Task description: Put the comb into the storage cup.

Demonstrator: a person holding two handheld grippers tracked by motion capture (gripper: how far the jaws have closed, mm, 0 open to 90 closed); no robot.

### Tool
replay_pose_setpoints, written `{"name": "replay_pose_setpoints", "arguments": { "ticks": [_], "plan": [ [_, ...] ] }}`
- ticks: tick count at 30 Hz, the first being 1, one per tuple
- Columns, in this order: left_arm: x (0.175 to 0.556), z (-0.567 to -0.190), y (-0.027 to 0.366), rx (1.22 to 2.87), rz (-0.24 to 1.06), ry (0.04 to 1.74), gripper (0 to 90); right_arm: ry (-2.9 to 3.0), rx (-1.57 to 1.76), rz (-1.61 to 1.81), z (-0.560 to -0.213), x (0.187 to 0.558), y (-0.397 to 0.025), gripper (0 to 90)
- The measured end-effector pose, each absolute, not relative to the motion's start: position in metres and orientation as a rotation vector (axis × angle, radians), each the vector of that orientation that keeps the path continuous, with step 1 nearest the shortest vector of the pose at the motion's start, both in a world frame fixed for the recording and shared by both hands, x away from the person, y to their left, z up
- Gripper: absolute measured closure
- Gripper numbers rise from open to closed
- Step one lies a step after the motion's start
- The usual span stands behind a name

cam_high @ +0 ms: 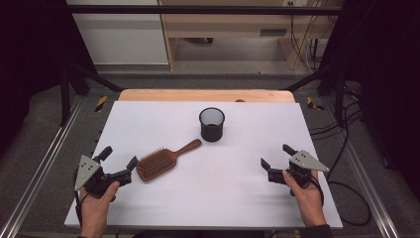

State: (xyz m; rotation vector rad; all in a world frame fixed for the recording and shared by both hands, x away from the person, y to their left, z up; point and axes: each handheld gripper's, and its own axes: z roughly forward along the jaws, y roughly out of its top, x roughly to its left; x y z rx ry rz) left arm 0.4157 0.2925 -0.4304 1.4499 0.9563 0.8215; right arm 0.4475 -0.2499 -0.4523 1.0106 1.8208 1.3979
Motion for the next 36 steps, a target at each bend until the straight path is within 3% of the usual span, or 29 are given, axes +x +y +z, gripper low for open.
{"name": "replay_pose_setpoints", "arguments": {
  "ticks": [11,17,30,36],
  "plan": [
    [0.417,-0.432,0.273,1.497,0.812,0.961,6.9,1.828,1.011,1.391,-0.452,0.447,-0.249,4.9],
    [0.417,-0.432,0.266,1.537,0.791,0.983,16.9,1.828,1.012,1.388,-0.452,0.447,-0.249,5.0],
    [0.433,-0.424,0.231,1.628,0.645,1.028,68.8,1.828,1.018,1.385,-0.452,0.448,-0.249,5.1],
    [0.461,-0.427,0.194,1.735,0.594,1.049,79.8,1.829,1.012,1.389,-0.451,0.447,-0.249,5.1]
  ]
}}
